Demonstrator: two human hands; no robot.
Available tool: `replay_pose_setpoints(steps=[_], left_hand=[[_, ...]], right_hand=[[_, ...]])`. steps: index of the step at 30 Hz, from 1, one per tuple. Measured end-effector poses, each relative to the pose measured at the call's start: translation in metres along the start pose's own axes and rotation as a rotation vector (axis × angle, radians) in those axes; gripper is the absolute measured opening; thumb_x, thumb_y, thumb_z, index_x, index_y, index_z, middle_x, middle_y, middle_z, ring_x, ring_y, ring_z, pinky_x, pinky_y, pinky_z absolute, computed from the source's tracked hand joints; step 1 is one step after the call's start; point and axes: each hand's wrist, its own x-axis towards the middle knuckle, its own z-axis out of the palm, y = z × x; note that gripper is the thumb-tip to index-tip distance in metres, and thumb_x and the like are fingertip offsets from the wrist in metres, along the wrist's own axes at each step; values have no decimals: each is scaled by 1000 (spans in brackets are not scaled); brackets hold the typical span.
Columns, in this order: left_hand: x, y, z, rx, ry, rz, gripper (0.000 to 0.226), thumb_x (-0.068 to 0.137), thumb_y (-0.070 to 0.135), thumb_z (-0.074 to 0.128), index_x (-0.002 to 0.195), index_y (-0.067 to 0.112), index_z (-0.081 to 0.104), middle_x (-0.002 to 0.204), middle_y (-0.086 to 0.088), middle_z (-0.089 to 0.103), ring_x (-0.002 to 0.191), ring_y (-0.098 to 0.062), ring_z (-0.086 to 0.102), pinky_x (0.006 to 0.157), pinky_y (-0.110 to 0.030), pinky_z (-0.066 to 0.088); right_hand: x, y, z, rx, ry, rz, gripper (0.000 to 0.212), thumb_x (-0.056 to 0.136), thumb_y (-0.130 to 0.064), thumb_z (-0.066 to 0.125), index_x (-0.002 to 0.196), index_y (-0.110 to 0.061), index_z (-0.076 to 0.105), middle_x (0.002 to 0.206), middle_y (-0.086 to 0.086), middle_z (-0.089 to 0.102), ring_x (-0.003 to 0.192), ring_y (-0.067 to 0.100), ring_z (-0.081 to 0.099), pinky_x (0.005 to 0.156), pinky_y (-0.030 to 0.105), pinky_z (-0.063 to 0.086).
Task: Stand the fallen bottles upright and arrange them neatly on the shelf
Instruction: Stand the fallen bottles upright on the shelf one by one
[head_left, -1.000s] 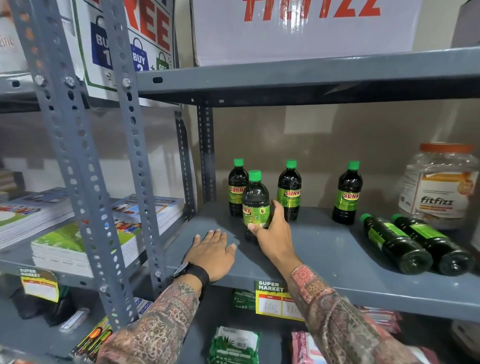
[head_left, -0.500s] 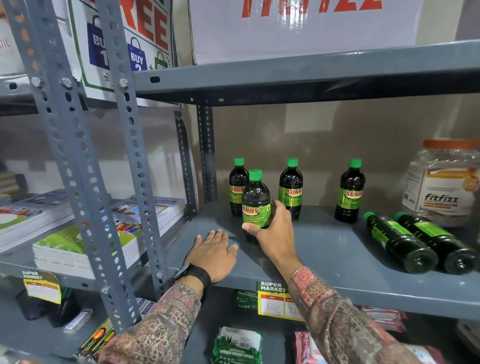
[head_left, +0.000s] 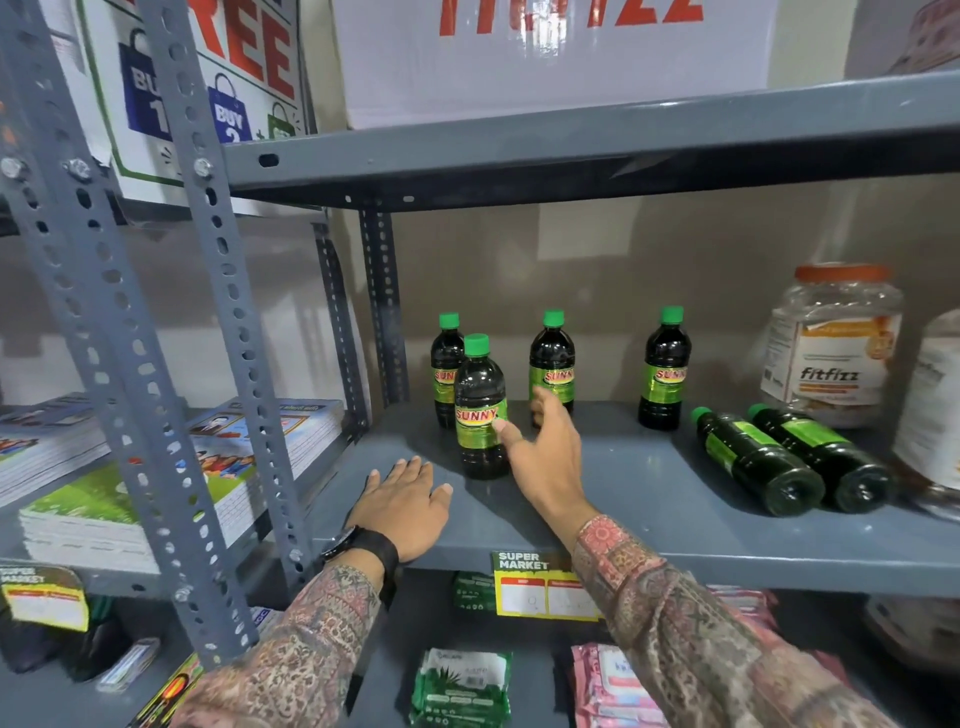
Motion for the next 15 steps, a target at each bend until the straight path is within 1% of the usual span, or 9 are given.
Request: replay_pose_setpoints(steps=[2, 3, 4, 6, 8, 10, 12, 15], left_hand=[[1, -1, 0, -1, -1, -1, 68, 105, 49, 15, 163, 14, 11, 172, -1, 6, 160, -17, 4, 129, -44, 0], [1, -1, 0, -2, -2, -1, 68, 105, 49, 15, 163, 14, 11, 172, -1, 6, 160, -17, 4, 129, -44, 0], [2, -1, 0, -2, -2, -1, 68, 105, 49, 15, 163, 14, 11, 172, -1, 6, 160, -17, 4, 129, -44, 0], [1, 0, 1, -2, -3, -2, 67, 105, 48, 15, 163, 14, 10, 172, -1, 5, 160, -17, 4, 129, -44, -1], [1, -1, 1, -1, -4, -2, 67, 105, 48, 15, 163, 14, 10, 172, -1, 5, 160, -18, 4, 129, -45, -1], [2, -1, 2, 1, -7, 1, 67, 105, 49, 15, 163, 14, 9, 172, -1, 5, 160, -18, 4, 129, -45, 0], [3, -5, 0, 5, -6, -10, 67, 105, 49, 14, 163, 14, 9, 173, -2, 4, 160, -18, 3, 129, -45, -1], [2, -2, 0, 6, -13, -9, 67, 106, 48, 14, 163, 14, 9, 173, -2, 4, 160, -18, 3, 129, -45, -1]], right_hand=[[6, 3, -24, -203, 100, -92, 61, 89, -25, 73, 144, -10, 50, 135, 9, 59, 126, 27, 54, 108, 41, 45], [11, 5, -40, -334, 134, -111, 56, 88, -24, 73, 138, -10, 52, 129, 10, 59, 121, 30, 54, 103, 40, 45], [18, 7, -58, -480, 156, -110, 54, 86, -26, 73, 133, -9, 53, 126, 13, 58, 119, 33, 54, 99, 42, 45], [33, 12, -95, -797, 159, -46, 56, 83, -34, 77, 127, -9, 54, 127, 17, 57, 117, 37, 54, 96, 47, 47], [42, 18, -127, -1015, 139, 23, 59, 79, -40, 78, 125, -11, 56, 126, 17, 57, 116, 38, 54, 96, 48, 46], [45, 25, -153, -1142, 142, 68, 57, 75, -43, 77, 121, -13, 59, 123, 15, 58, 116, 37, 54, 95, 48, 44], [46, 32, -167, -1251, 110, 113, 58, 78, -51, 73, 121, -15, 60, 124, 14, 59, 118, 36, 55, 96, 48, 44], [41, 46, -185, -1274, 21, 219, 67, 81, -57, 74, 129, -14, 56, 131, 15, 59, 125, 36, 55, 100, 47, 45]])
